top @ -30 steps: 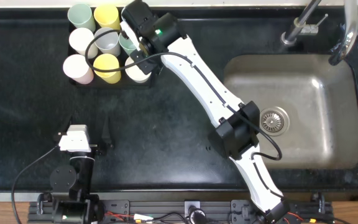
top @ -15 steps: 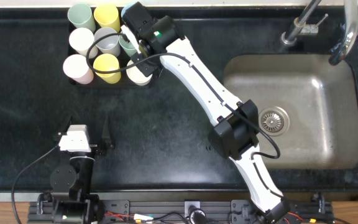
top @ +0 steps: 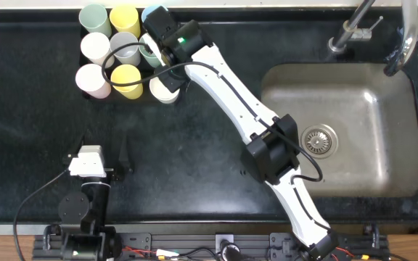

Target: Store Cups

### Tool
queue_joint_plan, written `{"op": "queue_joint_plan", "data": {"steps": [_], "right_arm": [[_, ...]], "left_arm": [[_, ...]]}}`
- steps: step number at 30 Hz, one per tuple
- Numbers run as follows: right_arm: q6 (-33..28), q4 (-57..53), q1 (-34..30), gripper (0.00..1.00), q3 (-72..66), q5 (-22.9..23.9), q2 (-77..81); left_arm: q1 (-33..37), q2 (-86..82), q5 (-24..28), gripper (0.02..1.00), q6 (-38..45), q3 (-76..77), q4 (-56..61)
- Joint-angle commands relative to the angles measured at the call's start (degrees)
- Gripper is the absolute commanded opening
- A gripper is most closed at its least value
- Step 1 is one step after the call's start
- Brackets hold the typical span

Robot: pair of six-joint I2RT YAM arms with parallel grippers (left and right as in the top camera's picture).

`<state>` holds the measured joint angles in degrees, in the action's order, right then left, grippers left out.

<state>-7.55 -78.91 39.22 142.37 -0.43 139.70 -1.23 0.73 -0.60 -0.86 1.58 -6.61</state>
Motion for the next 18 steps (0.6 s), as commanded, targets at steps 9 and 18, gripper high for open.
{"op": "queue_joint_plan", "data": {"steps": [9,18], "right_arm": [[-0.2,2.6,0.6,0.047,-0.3,0.3,0.7],[-0.2,2.1,0.6,0.045,-0.3,0.3,1.7]], "left_arm": [[0.3,-0.6,0.5,1.000,1.1,-0.3,0.1],[0.3,-0.6,0.5,1.000,1.1,-0.3,0.1]]}}
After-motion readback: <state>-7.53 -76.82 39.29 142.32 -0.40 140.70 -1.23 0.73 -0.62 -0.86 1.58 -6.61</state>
